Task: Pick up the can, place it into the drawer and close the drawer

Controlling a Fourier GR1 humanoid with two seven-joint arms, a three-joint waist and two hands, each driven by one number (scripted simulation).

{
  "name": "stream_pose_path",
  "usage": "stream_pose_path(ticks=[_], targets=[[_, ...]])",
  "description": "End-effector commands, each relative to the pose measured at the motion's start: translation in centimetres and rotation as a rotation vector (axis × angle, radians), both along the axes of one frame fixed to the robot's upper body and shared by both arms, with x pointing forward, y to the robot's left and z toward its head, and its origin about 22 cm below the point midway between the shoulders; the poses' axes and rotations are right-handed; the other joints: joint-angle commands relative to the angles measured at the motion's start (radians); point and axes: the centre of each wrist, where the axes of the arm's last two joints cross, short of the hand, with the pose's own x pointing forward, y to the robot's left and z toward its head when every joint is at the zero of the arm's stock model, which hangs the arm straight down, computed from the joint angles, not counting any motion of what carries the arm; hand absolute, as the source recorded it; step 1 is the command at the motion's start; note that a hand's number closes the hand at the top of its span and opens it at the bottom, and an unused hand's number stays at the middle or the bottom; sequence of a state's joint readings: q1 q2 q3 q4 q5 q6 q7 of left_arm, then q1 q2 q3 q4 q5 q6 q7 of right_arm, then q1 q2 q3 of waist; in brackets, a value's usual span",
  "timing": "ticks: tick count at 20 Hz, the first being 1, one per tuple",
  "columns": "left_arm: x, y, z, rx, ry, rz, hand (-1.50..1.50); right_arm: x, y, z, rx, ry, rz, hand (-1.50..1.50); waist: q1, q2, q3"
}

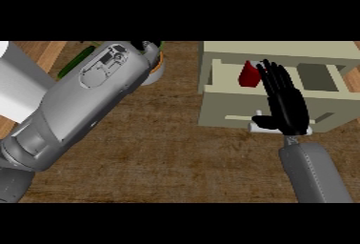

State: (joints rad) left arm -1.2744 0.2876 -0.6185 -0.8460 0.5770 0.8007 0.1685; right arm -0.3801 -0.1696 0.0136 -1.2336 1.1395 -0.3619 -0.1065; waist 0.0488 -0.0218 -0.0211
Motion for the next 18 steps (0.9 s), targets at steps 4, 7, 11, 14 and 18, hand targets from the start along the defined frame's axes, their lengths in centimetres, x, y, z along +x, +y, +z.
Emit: stream_pose_path(ticks=[4,7,11,14,18], targets=[[-1.1,3.0,-0.1,0.004,0.028,-0.012,-1.5,1.8,0.1,-3.8,-0.016,0.05,-0.084,-1.5,0.027,0.023,0.022],[-1.2,3.7,0.5,0.022,0.02,-0.01,-1.5,4.2,0.4,-2.1,-0.003,0.002,-0.106,-1.5,0.025,0.029,0.023],[-2.1,4.6,-0.8,0.015,0.031,-0.001,-1.5,6.5,0.2,-0.9,-0.01,-0.05,-0.119,-1.5,0.031,0.032,0.023],[-2.2,5.3,0.1,0.007,0.032,0.002,-1.5,7.3,-0.5,-1.1,-0.007,-0.062,-0.128,-1.5,0.031,0.04,0.024],[-3.6,5.9,-2.1,0.017,0.04,-0.009,-1.5,9.4,1.3,0.8,0.012,-0.083,-0.146,-1.5,0.034,0.038,0.023]])
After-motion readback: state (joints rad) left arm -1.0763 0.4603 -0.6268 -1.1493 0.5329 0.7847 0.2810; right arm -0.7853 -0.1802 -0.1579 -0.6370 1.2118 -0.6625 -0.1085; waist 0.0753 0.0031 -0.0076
